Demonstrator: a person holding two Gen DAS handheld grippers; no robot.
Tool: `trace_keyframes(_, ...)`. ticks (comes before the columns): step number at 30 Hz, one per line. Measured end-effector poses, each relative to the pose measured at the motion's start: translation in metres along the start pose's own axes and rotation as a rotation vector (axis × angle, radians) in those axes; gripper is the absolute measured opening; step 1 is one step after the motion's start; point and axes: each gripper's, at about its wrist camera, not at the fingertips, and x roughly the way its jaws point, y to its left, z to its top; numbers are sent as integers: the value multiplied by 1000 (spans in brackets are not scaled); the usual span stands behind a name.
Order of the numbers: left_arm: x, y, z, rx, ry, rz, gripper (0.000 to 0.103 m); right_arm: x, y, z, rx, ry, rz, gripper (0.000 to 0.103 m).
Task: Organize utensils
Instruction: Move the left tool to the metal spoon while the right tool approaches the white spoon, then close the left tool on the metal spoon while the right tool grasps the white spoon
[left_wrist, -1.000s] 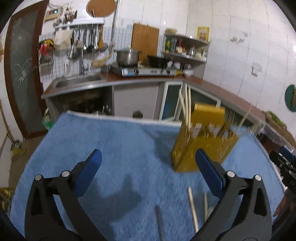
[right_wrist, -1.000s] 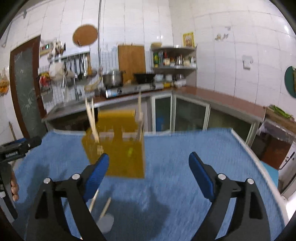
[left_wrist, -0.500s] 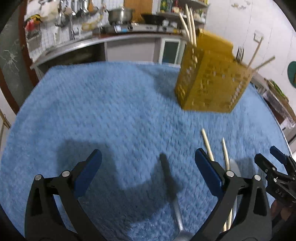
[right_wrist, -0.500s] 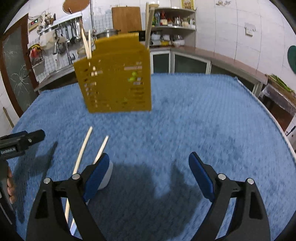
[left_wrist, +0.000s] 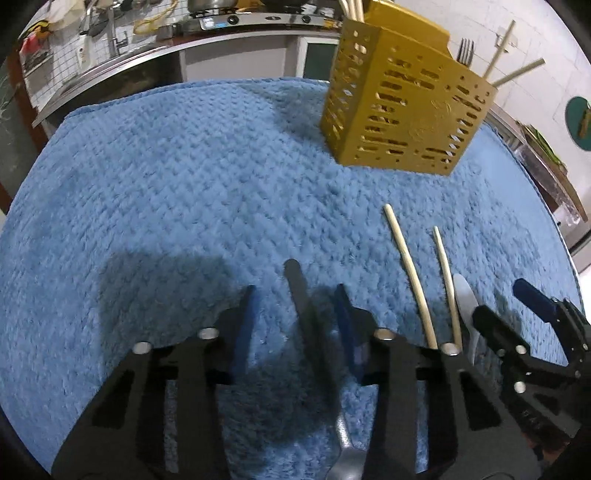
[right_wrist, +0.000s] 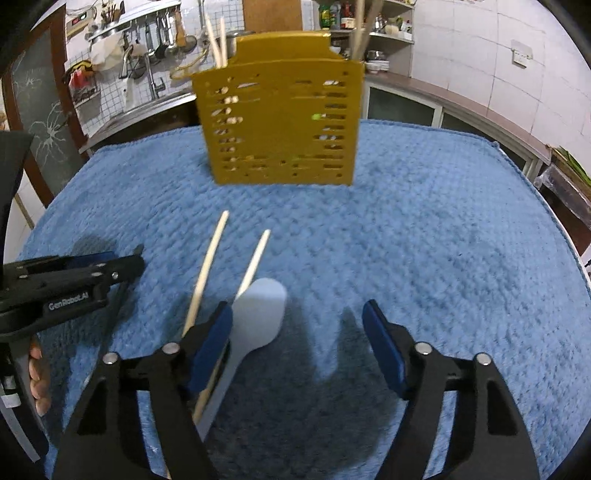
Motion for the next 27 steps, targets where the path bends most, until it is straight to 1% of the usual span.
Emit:
trace_keyframes(2,2,-1,-1,1,1,4,30,3,4,-1,-2,13,2,62)
trace_keyframes(4,3,-1,-1,2,-3,6,27,6,7,-2,-9,29,4,50)
trace_keyframes(5,3,0,-1,-2,-3,8,24,7,9,-2,-12,32,4,48)
trace_keyframes(7,3,2,0,-11,-2,3,23,8,11,-1,-19,36,6,36)
trace_keyframes(8,3,3,1,-14,-2,1,21,9,10,0,-18,40,17,34)
trace_keyframes(9,4,3,2,-16,-3,0,20,9,10,2,-18,46,22,33)
trace_keyframes(18,8,-1,9,-3,-10,15,15,26,-4,16,41,87,83,33)
trace_keyframes(21,8,-1,8,3,-18,18,12,30,-6,21,43,87,86,32)
trace_keyframes(23,7,2,8,-5,-16,6,11,31,-11,24,49,92,99,31)
trace_keyframes(24,7,5,8,-15,-13,-6,10,31,-13,25,52,87,104,25)
trace_keyframes(25,7,7,8,-23,-9,-13,9,28,-15,27,52,77,114,20)
trace_keyframes(27,6,9,9,-31,-5,-19,8,25,-18,30,50,74,127,17)
